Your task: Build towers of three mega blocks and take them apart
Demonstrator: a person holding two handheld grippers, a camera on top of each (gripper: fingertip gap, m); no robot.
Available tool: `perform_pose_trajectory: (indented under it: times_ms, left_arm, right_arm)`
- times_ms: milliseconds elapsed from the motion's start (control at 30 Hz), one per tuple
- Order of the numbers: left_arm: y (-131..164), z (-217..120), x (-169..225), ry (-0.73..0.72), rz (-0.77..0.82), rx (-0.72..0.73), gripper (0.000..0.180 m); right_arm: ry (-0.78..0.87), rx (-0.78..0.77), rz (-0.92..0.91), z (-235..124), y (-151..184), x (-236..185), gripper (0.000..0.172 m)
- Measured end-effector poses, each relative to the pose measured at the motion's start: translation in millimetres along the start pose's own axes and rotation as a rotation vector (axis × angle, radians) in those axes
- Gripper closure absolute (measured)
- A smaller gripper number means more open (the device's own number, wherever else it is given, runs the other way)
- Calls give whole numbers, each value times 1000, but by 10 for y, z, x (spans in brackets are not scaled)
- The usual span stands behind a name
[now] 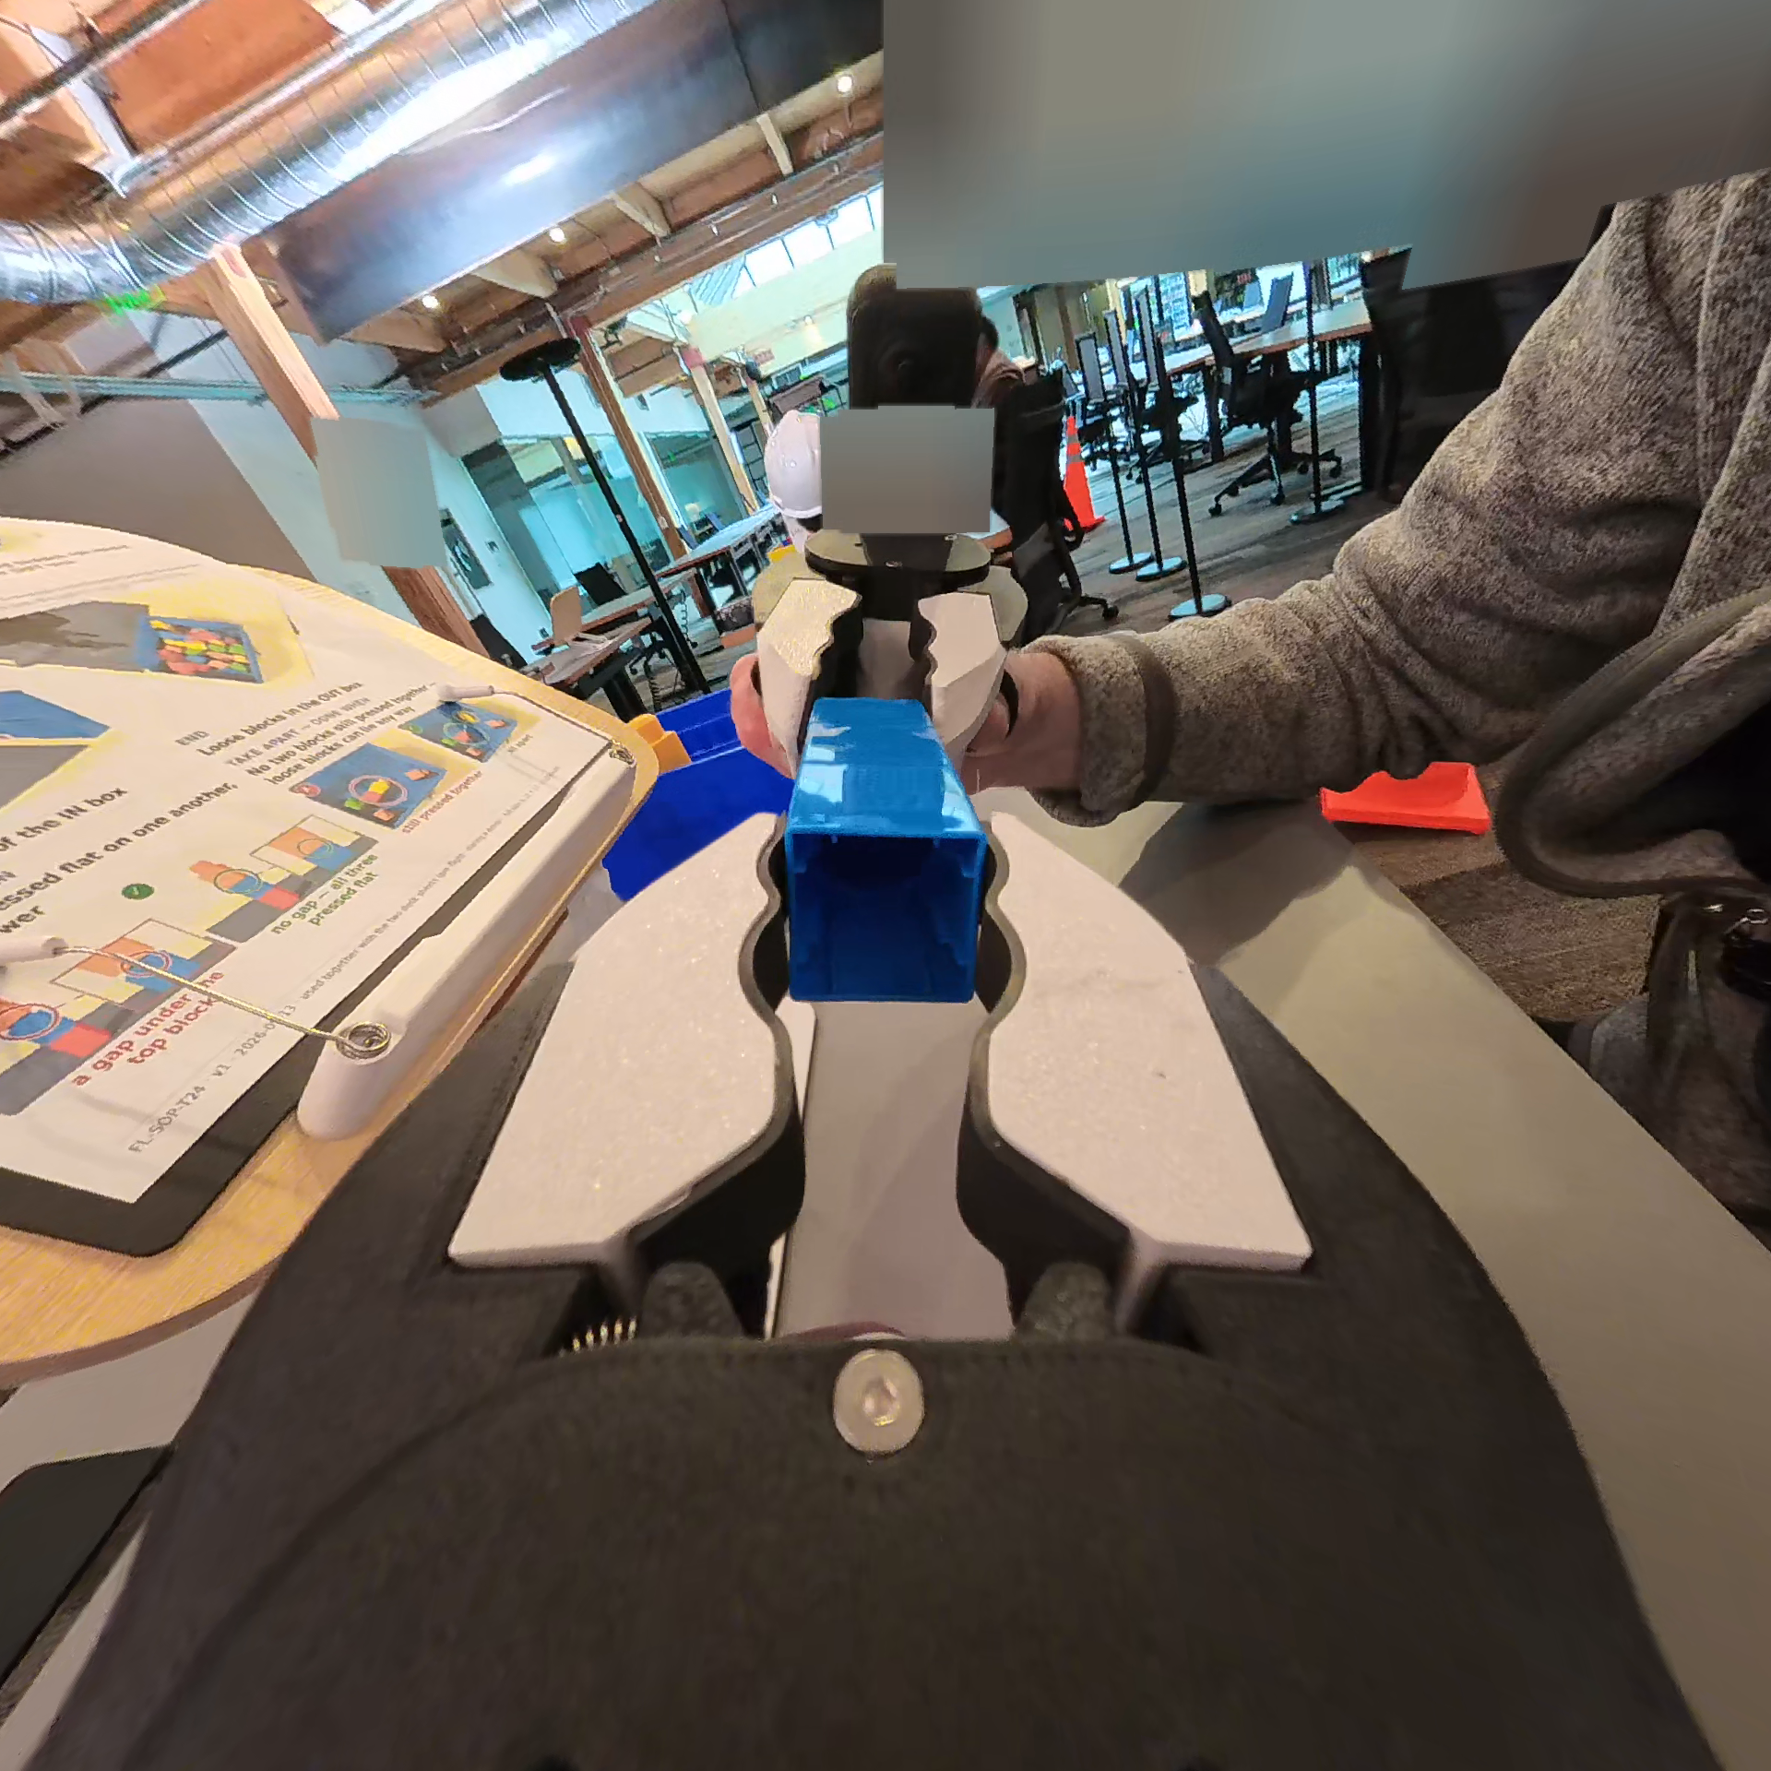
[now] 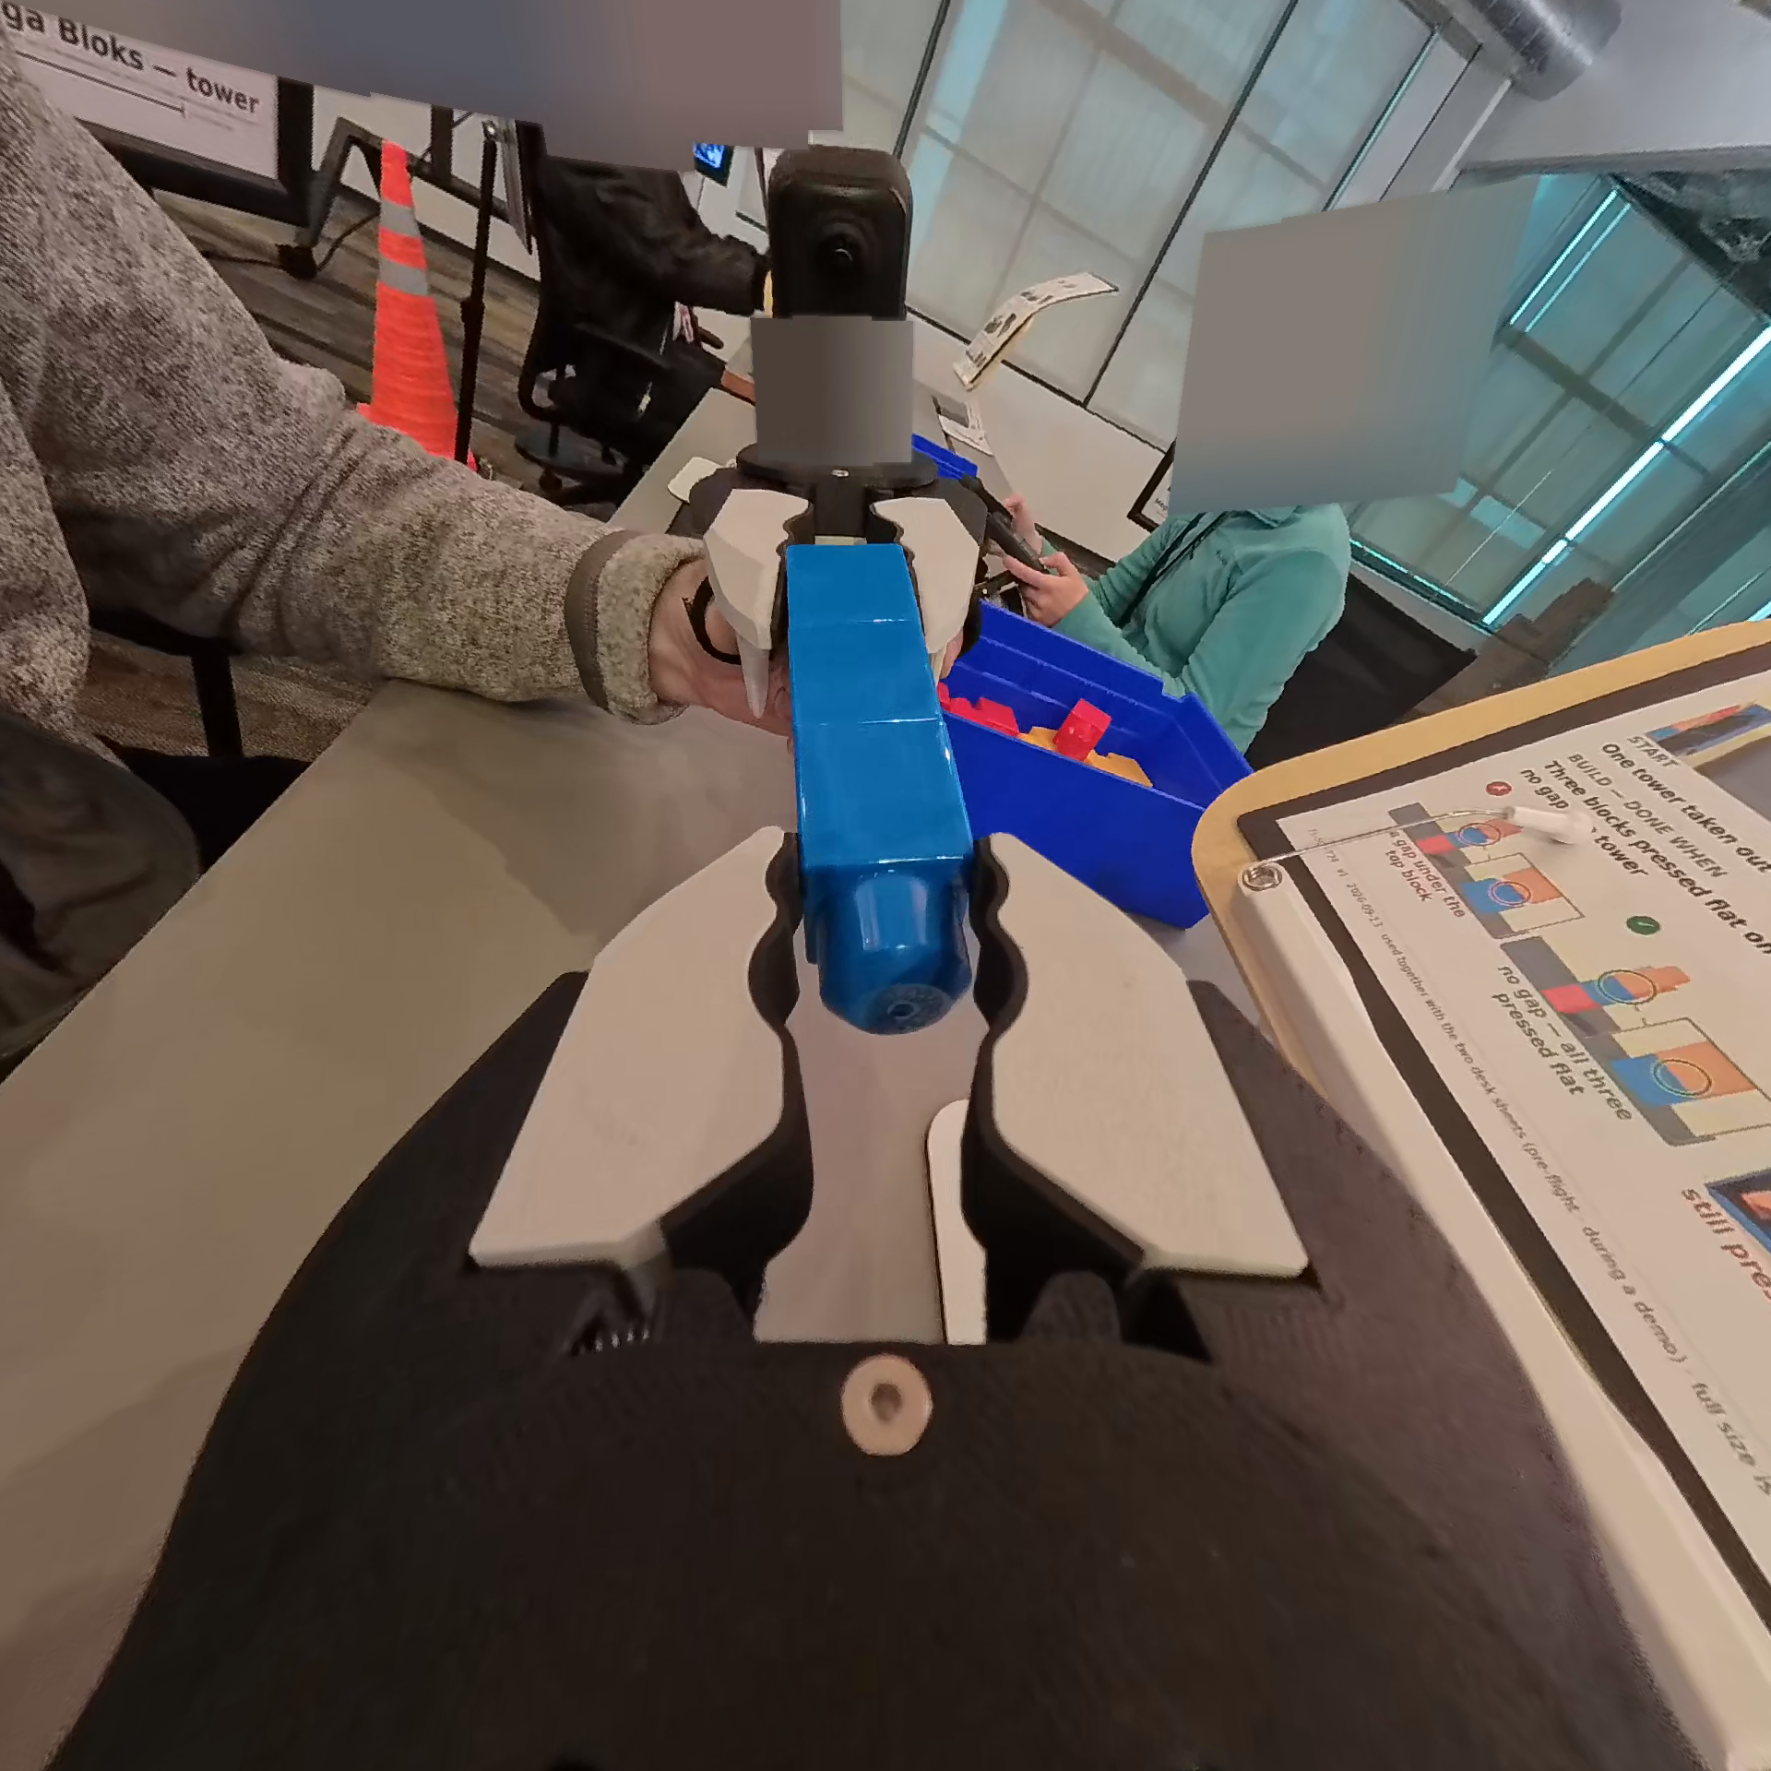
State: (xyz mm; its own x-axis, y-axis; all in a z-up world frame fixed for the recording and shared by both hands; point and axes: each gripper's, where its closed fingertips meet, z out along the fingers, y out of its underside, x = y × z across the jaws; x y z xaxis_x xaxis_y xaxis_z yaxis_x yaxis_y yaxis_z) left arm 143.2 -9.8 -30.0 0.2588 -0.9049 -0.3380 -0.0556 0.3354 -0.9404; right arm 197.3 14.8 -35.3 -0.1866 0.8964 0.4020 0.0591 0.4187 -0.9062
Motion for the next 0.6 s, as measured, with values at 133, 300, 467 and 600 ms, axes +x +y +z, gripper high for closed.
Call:
perform_pose_trajectory:
  times_ms: [133, 300, 467, 600]
  left_arm:
    - [-29, 23, -15, -7, -39, 33, 145]
    - [-14, 57, 5, 8, -68, 55, 146]
    - [-53, 56, 1, 9, -96, 97, 146]
    - [-67, 59, 3, 11, -106, 122, 145]
  right_arm:
    - [-5, 16, 1, -21, -12, 7, 136]
    - [-20, 21, 40, -20, 0, 9, 126]
    - [-41, 39, 45, -28, -28, -23, 136]
    - [-31, 52, 27, -34, -59, -32, 136]
